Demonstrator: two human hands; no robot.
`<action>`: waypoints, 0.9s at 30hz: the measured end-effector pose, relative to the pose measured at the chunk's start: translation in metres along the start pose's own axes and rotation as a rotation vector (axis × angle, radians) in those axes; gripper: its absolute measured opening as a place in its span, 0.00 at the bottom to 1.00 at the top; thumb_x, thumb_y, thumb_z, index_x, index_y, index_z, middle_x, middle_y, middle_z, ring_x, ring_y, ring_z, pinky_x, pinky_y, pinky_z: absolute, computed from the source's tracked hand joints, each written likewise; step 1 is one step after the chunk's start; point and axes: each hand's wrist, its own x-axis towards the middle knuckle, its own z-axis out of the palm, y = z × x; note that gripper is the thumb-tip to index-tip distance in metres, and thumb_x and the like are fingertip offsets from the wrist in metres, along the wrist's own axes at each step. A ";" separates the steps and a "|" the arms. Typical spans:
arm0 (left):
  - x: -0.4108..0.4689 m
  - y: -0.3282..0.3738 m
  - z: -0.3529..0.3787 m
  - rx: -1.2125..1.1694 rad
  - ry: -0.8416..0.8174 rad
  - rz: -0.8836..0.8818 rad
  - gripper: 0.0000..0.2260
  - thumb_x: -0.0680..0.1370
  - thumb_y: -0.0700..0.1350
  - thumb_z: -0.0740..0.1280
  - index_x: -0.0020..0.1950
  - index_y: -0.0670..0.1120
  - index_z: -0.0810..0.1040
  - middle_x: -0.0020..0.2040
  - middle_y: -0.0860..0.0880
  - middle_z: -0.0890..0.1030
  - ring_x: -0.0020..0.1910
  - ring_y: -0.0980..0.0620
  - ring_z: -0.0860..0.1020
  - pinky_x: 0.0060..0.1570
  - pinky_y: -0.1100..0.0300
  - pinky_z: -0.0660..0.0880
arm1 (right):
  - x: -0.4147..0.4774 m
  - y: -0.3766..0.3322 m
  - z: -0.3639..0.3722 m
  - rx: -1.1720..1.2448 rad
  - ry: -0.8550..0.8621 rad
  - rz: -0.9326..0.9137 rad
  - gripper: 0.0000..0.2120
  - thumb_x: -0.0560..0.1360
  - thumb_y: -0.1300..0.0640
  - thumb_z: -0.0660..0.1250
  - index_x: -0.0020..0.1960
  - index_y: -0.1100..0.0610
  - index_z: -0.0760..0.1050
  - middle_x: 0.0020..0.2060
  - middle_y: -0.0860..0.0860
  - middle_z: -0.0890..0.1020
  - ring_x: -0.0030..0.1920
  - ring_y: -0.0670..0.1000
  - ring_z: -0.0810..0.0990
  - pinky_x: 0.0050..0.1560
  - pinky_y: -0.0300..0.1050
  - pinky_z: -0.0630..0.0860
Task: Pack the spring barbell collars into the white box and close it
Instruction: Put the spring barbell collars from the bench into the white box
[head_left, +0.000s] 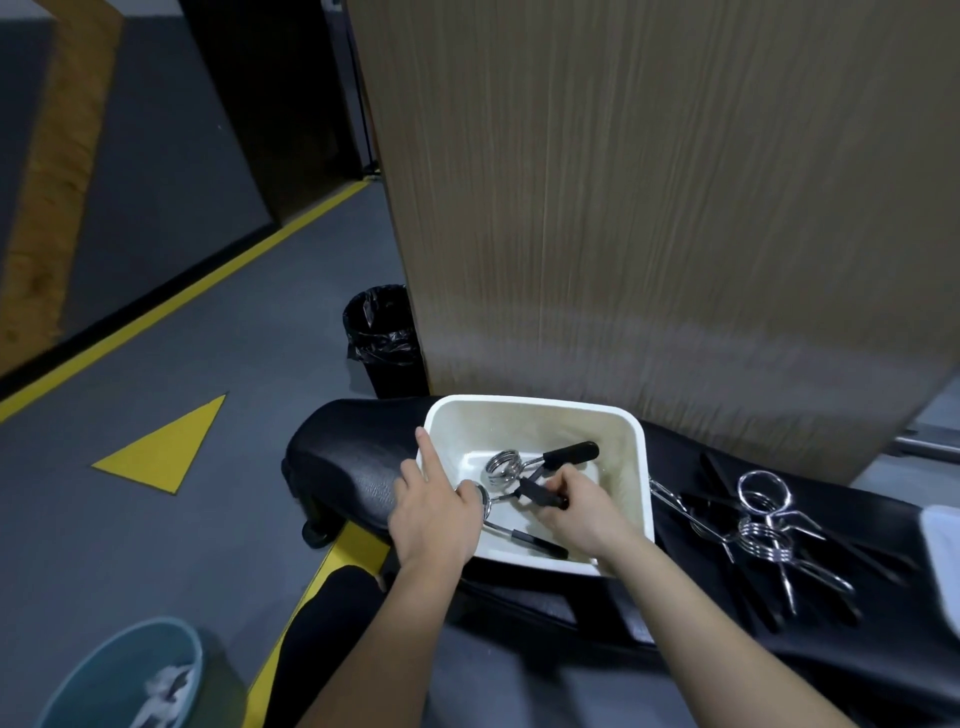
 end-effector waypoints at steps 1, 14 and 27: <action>0.001 0.000 0.001 0.003 -0.002 -0.003 0.36 0.78 0.53 0.56 0.82 0.50 0.40 0.65 0.45 0.68 0.58 0.47 0.69 0.40 0.55 0.69 | 0.001 -0.001 0.000 -0.112 -0.015 0.039 0.09 0.72 0.52 0.72 0.45 0.50 0.71 0.45 0.48 0.84 0.46 0.53 0.82 0.50 0.48 0.79; 0.005 -0.001 0.004 0.000 -0.012 -0.022 0.37 0.78 0.54 0.57 0.81 0.50 0.41 0.65 0.46 0.68 0.59 0.46 0.69 0.46 0.51 0.74 | 0.018 0.003 0.013 -0.305 -0.024 0.143 0.10 0.73 0.61 0.65 0.38 0.49 0.79 0.43 0.53 0.86 0.40 0.53 0.83 0.37 0.40 0.77; 0.036 0.019 0.004 0.040 -0.130 -0.069 0.34 0.77 0.54 0.55 0.81 0.50 0.47 0.71 0.42 0.67 0.64 0.41 0.70 0.52 0.47 0.70 | -0.021 -0.031 -0.058 -0.124 0.885 -0.257 0.08 0.80 0.51 0.60 0.50 0.51 0.77 0.43 0.46 0.80 0.43 0.50 0.77 0.42 0.46 0.72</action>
